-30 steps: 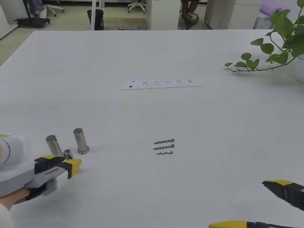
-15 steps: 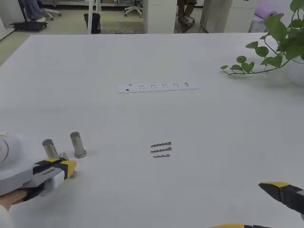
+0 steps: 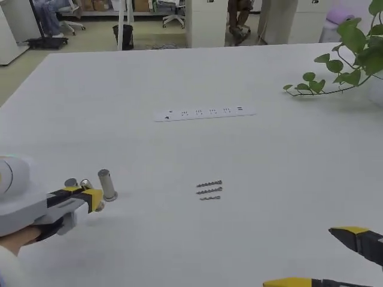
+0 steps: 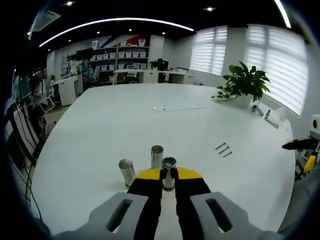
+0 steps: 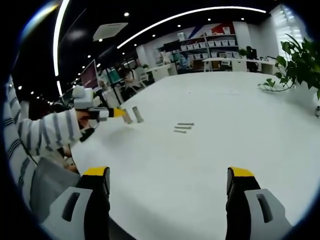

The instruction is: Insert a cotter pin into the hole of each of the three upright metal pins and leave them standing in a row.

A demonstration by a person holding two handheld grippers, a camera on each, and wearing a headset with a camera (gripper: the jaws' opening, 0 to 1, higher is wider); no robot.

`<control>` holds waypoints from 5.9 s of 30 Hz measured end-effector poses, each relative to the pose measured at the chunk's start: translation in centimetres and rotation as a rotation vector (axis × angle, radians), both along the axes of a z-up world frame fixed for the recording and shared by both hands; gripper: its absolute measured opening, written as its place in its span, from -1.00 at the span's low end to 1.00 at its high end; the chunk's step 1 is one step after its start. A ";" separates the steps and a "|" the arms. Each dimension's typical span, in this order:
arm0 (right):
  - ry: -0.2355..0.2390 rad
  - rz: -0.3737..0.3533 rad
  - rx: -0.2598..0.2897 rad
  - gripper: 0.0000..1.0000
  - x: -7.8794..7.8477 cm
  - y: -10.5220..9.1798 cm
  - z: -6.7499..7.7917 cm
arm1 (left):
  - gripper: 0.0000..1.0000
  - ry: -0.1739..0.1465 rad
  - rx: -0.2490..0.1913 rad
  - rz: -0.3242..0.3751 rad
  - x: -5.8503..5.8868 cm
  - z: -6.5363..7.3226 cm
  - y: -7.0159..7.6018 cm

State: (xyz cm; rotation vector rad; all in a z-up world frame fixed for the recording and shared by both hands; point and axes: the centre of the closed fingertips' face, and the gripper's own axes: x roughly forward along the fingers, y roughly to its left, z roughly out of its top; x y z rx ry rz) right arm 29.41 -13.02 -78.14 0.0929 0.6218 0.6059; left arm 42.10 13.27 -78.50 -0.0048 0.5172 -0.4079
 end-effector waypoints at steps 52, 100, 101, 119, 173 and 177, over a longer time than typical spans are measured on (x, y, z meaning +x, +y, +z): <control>-0.018 -0.022 0.020 1.00 0.0 -0.4 -0.1 | -0.86 0.098 0.052 -0.206 -7.4 -5.3 -8.0; 0.008 -0.008 -0.019 0.99 0.3 0.2 -0.4 | 0.99 0.122 -0.067 -0.350 -12.3 -2.1 -3.6; 0.009 -0.006 -0.017 0.99 0.3 0.3 -0.4 | 0.99 0.122 -0.062 -0.350 -12.5 -2.1 -3.5; 0.064 0.090 -0.100 0.83 1.0 1.8 -1.1 | 0.99 0.122 -0.072 -0.236 -13.6 -1.3 0.6; 0.099 0.746 -0.453 0.13 9.3 7.3 -2.5 | 0.99 0.207 -0.155 -0.142 -14.9 -2.8 1.6; 0.117 0.792 -0.486 0.07 9.4 7.3 -3.3 | 0.94 0.208 -0.160 -0.129 -14.9 -2.9 1.7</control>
